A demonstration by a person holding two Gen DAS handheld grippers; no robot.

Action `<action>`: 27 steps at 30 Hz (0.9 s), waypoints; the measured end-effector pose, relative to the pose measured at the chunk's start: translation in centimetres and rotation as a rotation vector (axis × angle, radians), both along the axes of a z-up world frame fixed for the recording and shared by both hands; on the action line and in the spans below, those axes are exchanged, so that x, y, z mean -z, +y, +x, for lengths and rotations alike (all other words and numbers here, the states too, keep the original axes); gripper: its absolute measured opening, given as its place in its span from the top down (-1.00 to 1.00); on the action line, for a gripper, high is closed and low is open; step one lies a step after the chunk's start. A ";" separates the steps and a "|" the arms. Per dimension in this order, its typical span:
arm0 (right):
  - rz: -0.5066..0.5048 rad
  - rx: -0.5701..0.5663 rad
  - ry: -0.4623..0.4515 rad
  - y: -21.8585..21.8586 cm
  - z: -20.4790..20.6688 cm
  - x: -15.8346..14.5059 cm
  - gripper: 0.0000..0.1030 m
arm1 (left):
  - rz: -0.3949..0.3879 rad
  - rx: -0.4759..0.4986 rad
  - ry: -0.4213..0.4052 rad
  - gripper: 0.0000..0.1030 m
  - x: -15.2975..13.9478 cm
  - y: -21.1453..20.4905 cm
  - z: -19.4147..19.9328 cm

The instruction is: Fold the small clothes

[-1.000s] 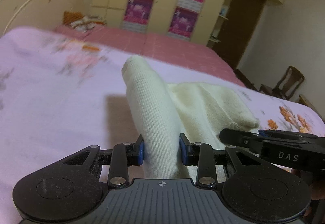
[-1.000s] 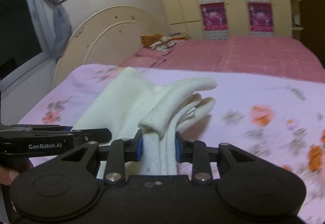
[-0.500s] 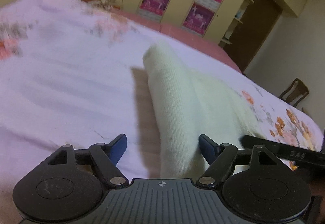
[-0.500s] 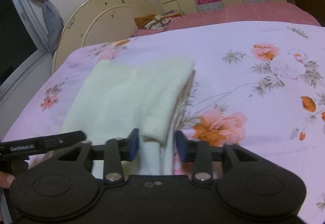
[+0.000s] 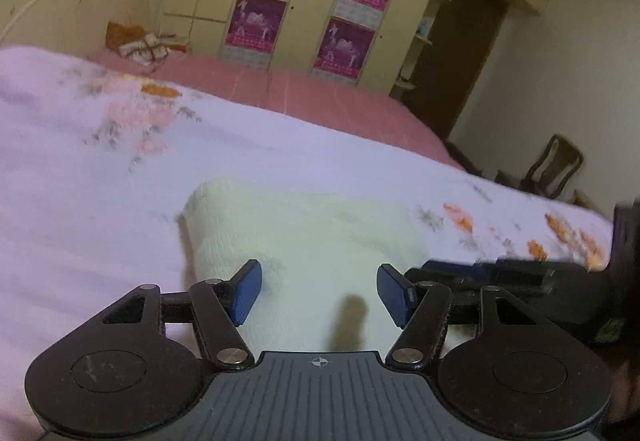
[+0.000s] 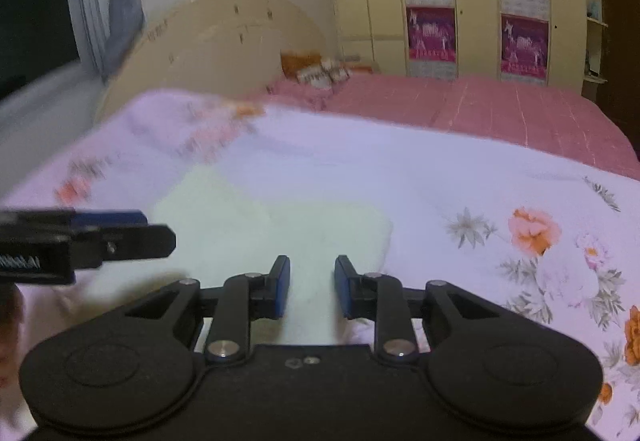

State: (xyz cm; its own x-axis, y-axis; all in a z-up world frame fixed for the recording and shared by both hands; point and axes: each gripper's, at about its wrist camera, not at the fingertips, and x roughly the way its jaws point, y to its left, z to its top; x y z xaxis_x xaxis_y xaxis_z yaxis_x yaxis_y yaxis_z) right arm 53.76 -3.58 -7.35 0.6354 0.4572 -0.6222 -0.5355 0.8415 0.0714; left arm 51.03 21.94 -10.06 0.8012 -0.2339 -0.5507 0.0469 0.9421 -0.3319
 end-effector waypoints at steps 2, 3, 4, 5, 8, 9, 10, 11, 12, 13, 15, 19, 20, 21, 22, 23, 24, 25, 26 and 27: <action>-0.003 0.004 -0.012 -0.1 0.2 0.7 0.56 | -0.019 -0.001 0.001 -0.20 0.4 0.0 -0.1; 0.000 0.011 -0.013 -0.2 0.3 0.9 0.57 | -0.020 0.001 -0.001 -0.19 0.6 -0.1 -0.1; 0.001 0.021 -0.010 -0.4 0.5 0.9 0.59 | -0.019 0.003 -0.006 -0.19 0.8 -0.1 -0.3; 0.003 0.030 -0.006 -0.5 0.6 1.0 0.60 | -0.020 -0.001 -0.010 -0.19 0.9 -0.1 -0.4; -0.002 0.037 0.015 -0.6 0.9 0.6 0.58 | -0.029 -0.009 -0.053 -0.18 0.1 0.0 -2.9; -0.005 0.040 0.013 -0.6 0.6 0.1 0.55 | -0.031 -0.008 -0.068 -0.18 -0.1 0.0 -3.9; 0.008 0.037 0.000 -1.0 0.0 -0.7 0.51 | -0.028 -0.012 -0.070 -0.18 -0.2 0.1 -4.8; 0.033 0.031 -0.014 -1.5 -0.9 -1.4 0.48 | -0.013 -0.019 -0.071 -0.18 -0.2 0.1 -5.7; 0.053 0.022 -0.013 -1.8 -1.6 -1.8 0.48 | 0.006 -0.023 -0.067 -0.18 -0.1 -0.1 -6.6; 0.063 0.012 -0.007 -2.0 -2.3 -2.0 0.48 | 0.030 -0.030 -0.056 -0.18 0.0 -0.3 -7.3; 0.069 -0.017 0.004 -2.4 -4.3 -1.9 0.49 | 0.052 -0.045 -0.021 -0.18 0.4 -0.7 -8.7; -0.008 -0.010 -0.007 -2.7 -8.2 -0.6 0.48 | 0.050 -0.058 0.053 -0.18 1.9 -1.1 -11.9; -0.027 0.000 0.002 -2.8 -8.5 -0.3 0.50 | 0.058 -0.064 0.061 -0.18 2.2 -1.2 -12.9; -0.061 0.025 0.010 -3.1 -9.0 0.2 0.50 | 0.050 -0.069 0.063 -0.18 2.4 -1.2 -14.1; -0.075 0.052 0.017 -3.6 -9.3 0.4 0.49 | 0.032 -0.088 0.063 -0.18 2.5 -1.0 -15.5; -0.051 0.078 0.036 -4.3 -9.7 0.2 0.46 | 0.018 -0.108 0.059 -0.18 2.5 -0.7 -16.6; 0.010 0.104 0.068 -5.3 -10.2 -0.3 0.48 | 0.004 -0.127 0.051 -0.18 2.5 -0.4 -17.6; 0.060 0.113 0.084 -6.0 -10.8 -0.7 0.48 | -0.006 -0.147 0.041 -0.18 2.5 -0.2 -18.7; 0.100 0.102 0.089 -6.5 -11.7 -1.1 0.48 | -0.016 -0.168 0.034 -0.18 2.6 0.2 -19.3; 0.116 0.084 0.081 -6.5 -12.5 -1.4 0.46 | -0.031 -0.184 0.030 -0.18 2.7 0.6 -19.9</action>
